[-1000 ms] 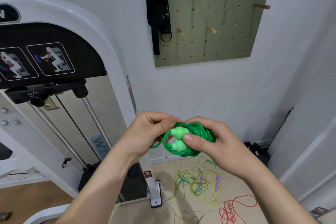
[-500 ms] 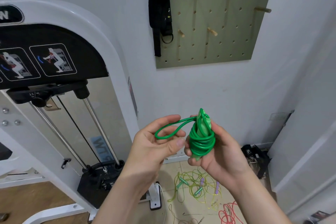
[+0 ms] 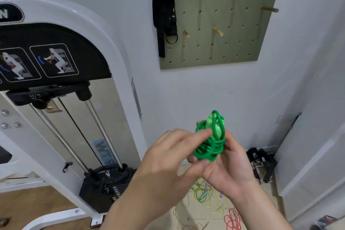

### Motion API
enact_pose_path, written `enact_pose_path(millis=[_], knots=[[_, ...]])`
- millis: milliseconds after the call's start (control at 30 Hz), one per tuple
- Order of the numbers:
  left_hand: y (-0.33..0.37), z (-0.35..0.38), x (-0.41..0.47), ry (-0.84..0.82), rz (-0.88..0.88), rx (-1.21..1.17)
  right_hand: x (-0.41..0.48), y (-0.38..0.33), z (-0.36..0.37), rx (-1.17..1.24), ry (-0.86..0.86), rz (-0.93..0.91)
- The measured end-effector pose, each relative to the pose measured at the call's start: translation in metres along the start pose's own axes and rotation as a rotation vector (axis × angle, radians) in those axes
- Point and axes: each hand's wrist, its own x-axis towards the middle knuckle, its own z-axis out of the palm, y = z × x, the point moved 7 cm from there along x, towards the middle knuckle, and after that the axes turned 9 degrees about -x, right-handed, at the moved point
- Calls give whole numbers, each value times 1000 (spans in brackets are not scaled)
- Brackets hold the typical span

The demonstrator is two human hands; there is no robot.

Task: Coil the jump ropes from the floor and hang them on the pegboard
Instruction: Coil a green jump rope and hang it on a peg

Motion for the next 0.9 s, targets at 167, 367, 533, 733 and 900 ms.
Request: enact_pose_path(millis=[167, 367, 533, 733, 900], knots=[[16, -7, 9, -237, 51, 151, -3, 0, 2, -83, -61, 40], [21, -21, 25, -190, 131, 153, -1, 10, 9, -63, -142, 94], [-6, -19, 18, 0, -241, -731, -3, 14, 20, -33, -266, 92], [-24, -4, 15, 99, -352, -1248, -1, 27, 30, 11, -374, 121], [-31, -7, 5, 237, -372, -1046, 2, 30, 25, 64, -360, 144]])
